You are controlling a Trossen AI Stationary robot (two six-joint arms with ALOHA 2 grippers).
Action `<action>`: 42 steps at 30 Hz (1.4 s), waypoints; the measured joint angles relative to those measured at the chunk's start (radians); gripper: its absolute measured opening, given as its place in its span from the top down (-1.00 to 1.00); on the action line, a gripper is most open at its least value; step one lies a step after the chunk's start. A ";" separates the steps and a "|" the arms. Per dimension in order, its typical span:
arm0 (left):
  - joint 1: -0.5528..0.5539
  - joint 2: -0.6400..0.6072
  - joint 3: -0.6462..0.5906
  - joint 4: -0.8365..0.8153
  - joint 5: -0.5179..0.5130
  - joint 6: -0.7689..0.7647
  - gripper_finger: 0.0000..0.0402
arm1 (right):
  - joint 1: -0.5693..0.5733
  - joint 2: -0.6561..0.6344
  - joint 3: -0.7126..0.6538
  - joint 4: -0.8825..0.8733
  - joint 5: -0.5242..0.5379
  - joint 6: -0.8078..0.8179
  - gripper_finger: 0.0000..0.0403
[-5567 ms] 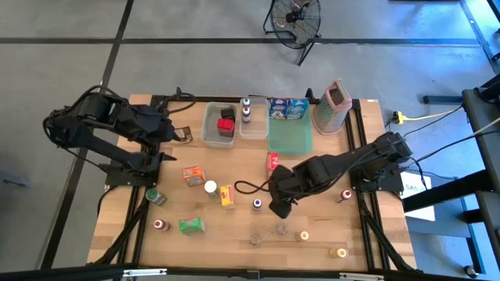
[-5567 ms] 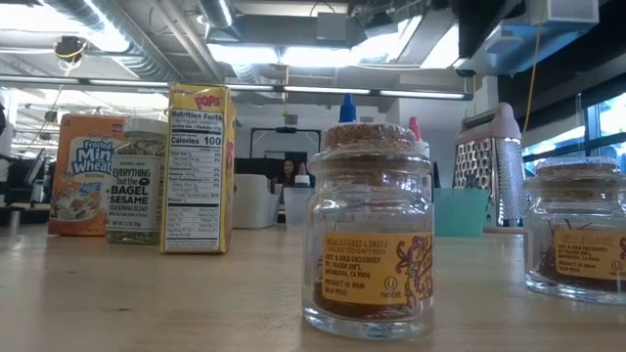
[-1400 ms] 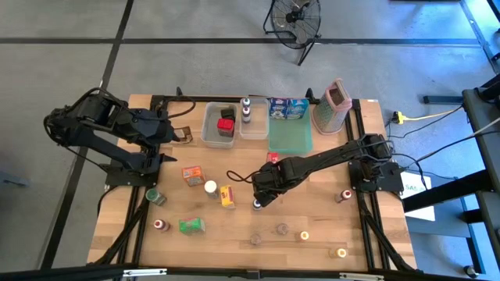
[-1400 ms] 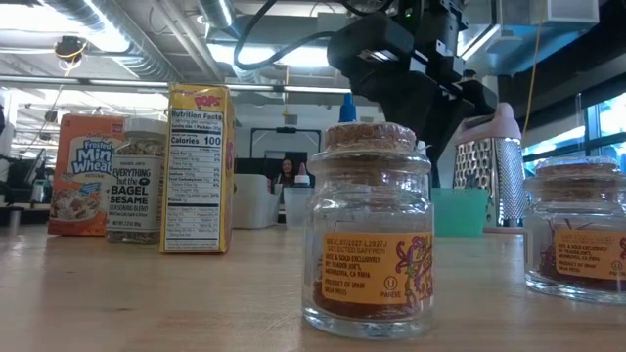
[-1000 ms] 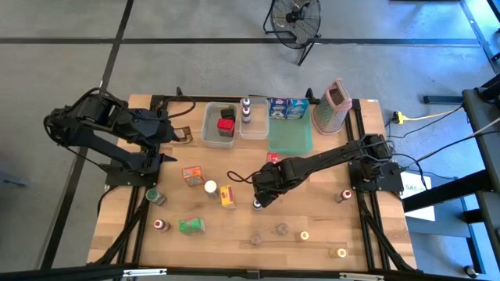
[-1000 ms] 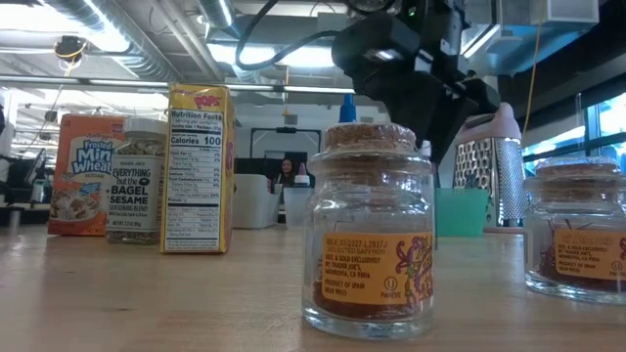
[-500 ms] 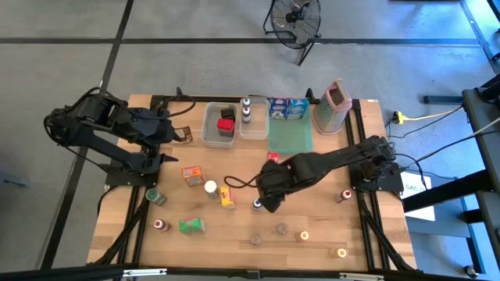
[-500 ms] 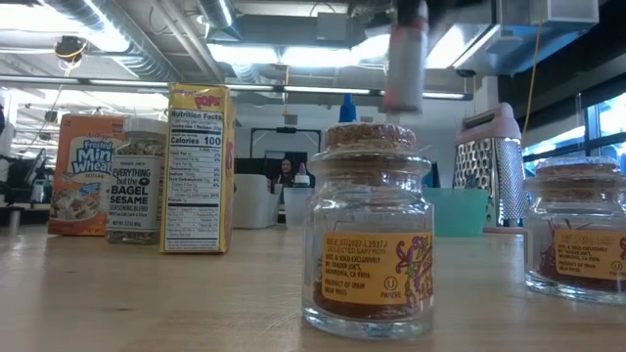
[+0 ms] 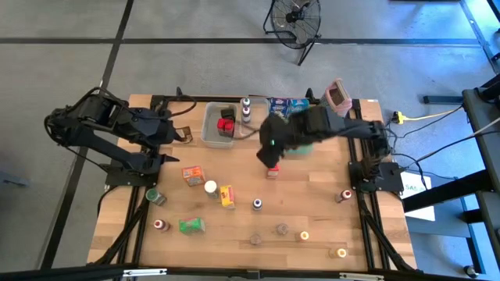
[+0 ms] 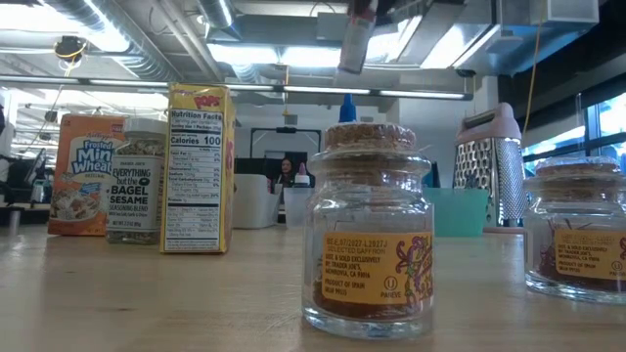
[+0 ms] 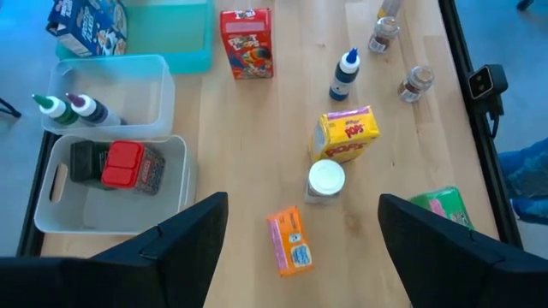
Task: Pick & Place Kitchen Items
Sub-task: Put the pink food coloring bottle into the transparent bin
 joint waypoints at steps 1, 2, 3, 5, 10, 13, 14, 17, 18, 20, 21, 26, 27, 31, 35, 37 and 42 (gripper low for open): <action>0.000 0.003 0.000 0.006 0.002 0.000 -0.48 | -0.029 0.000 0.000 0.006 -0.002 -0.033 0.37; 0.000 0.006 0.000 0.008 0.006 0.000 -0.48 | -0.061 0.001 0.000 0.016 -0.010 -0.067 0.37; 0.000 0.007 0.000 0.008 0.008 0.000 -0.49 | -0.095 0.002 0.000 0.028 -0.019 -0.102 0.37; 0.000 0.008 0.000 0.004 0.009 0.000 -0.49 | -0.164 0.004 0.000 0.068 -0.043 -0.176 0.37; 0.000 0.006 0.000 0.001 0.010 -0.003 -0.48 | -0.327 0.032 -0.003 0.224 -0.174 -0.344 0.37; 0.000 0.002 0.000 -0.005 0.009 0.028 -0.48 | -0.407 0.065 -0.004 0.249 -0.225 -0.405 0.37; 0.000 0.001 0.000 -0.004 0.009 0.043 -0.49 | -0.431 0.078 -0.004 0.250 -0.232 -0.421 0.37; 0.008 0.001 0.000 -0.004 0.002 0.107 -0.49 | -0.487 0.124 -0.005 0.245 -0.265 -0.458 0.37; 0.013 0.001 0.000 -0.003 0.000 0.125 -0.49 | -0.499 0.140 -0.006 0.245 -0.275 -0.468 0.37; 0.026 0.001 0.000 0.008 -0.002 0.150 -0.49 | -0.514 0.171 -0.006 0.247 -0.290 -0.480 0.37; 0.034 0.001 0.000 0.020 -0.002 0.165 -0.49 | -0.519 0.189 -0.006 0.250 -0.292 -0.484 0.37; 0.085 0.001 0.000 0.079 0.003 0.262 -0.48 | -0.539 0.265 -0.006 0.270 -0.292 -0.506 0.37; 0.096 0.001 0.000 0.088 0.010 0.279 -0.48 | -0.543 0.276 -0.006 0.274 -0.291 -0.506 0.37; 0.136 0.004 0.000 0.089 0.016 0.317 -0.49 | -0.561 0.311 -0.006 0.283 -0.254 -0.509 0.37; 0.168 0.006 0.000 0.089 0.035 0.331 -0.49 | -0.581 0.329 -0.006 0.294 -0.239 -0.529 0.37; 0.181 0.008 0.000 0.089 0.072 0.340 -0.48 | -0.589 0.335 -0.006 0.305 -0.230 -0.541 0.37; 0.206 0.011 0.000 0.088 0.124 0.359 -0.49 | -0.598 0.341 -0.006 0.327 -0.218 -0.556 0.37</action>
